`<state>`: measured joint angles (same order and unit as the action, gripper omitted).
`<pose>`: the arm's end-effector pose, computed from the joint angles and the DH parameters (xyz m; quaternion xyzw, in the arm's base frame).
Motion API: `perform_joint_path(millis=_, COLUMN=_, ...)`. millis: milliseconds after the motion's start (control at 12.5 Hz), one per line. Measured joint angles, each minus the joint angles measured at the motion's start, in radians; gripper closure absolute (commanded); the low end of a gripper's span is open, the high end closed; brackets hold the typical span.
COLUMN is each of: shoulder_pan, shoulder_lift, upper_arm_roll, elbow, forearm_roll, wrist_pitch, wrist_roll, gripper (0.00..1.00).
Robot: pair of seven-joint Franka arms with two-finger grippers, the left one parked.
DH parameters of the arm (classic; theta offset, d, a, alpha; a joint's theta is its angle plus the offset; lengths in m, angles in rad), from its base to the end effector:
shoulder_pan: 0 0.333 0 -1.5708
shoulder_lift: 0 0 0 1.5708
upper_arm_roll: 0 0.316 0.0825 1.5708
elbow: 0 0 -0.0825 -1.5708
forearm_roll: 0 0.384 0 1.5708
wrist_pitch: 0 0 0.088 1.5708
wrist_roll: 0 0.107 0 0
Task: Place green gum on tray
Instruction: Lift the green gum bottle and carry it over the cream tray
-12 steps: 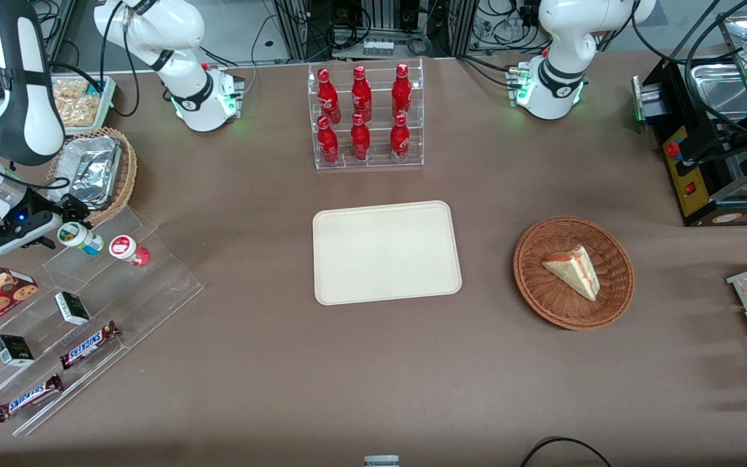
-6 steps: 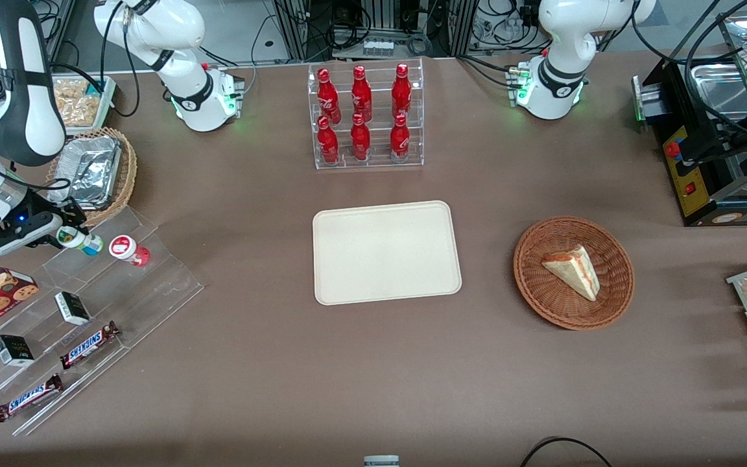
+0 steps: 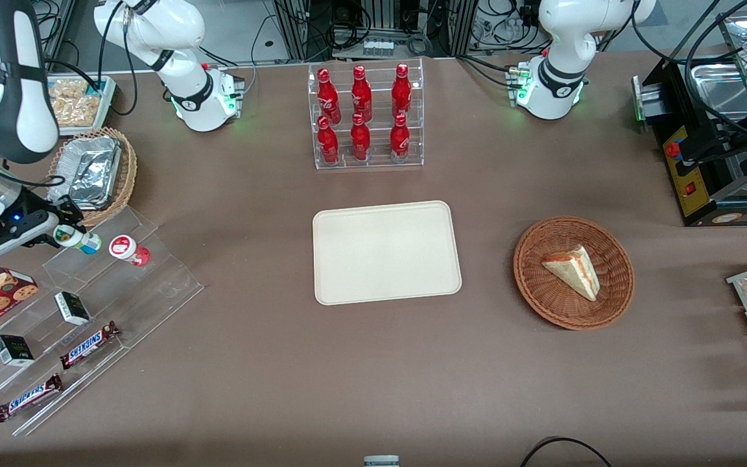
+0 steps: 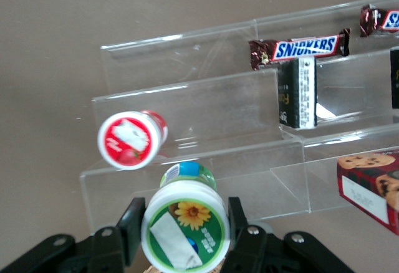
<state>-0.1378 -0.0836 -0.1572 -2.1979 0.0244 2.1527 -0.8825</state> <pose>0.4969 -0.1509 0.4228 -0.9587 -0.2834 -0.0249 0.0037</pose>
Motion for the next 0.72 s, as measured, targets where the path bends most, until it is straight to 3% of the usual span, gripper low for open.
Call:
perform_joint_path(millis=320, shoulder_pan=0.086, shoulder_lift=-0.012, upper_arm_roll=0.017, elbow=0.182, forearm_roll=0.002, wrist_pitch=-0.254, wrist_roll=0.109, gripper=1.00)
perform_joint_path(millis=720, shoulder_pan=0.347, shoulder_lift=-0.013, upper_arm_roll=0.030, elbow=0.309, forearm_roll=0.004, wrist_pitch=-0.402, wrist_roll=0.462, gripper=1.00)
